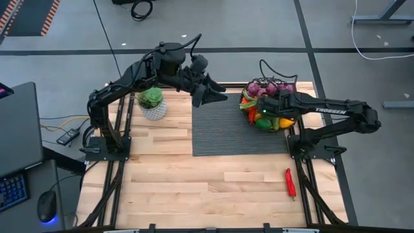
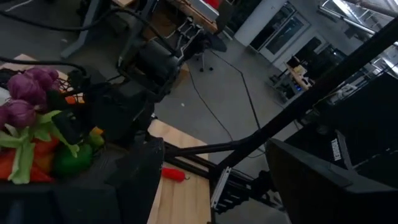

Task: Build produce basket
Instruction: Put the green chili pepper into the black basket

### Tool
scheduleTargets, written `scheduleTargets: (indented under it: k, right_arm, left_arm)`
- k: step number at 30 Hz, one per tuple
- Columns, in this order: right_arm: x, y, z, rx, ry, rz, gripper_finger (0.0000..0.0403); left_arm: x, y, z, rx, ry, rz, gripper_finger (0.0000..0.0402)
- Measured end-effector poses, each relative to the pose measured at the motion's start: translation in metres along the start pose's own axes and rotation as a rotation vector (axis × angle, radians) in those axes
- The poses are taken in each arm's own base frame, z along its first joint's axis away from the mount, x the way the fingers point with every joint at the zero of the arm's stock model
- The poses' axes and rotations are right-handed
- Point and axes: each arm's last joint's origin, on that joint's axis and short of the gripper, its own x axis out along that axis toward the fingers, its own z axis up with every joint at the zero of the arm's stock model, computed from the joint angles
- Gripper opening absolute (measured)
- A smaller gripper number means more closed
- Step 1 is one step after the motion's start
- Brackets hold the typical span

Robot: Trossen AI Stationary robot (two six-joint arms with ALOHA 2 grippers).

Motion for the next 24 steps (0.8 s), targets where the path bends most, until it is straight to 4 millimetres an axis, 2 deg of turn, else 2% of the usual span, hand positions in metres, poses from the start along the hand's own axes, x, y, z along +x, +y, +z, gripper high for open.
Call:
scheduleTargets:
  k: [10,18,24]
  right_arm:
    - [0.016,0.009,-0.005,-0.131,0.055,-0.083,0.0111]
    - [0.01,0.002,-0.004,-0.229,0.101,-0.086,0.0165]
    - [-0.001,-0.006,-0.002,-0.266,0.158,-0.03,0.0207]
  left_arm:
    - [0.0,0.003,-0.005,-0.016,0.052,0.03,0.029]
    - [0.001,0.0,-0.009,-0.027,0.073,0.029,0.029]
    - [0.001,0.0,-0.009,-0.028,0.073,0.029,0.029]
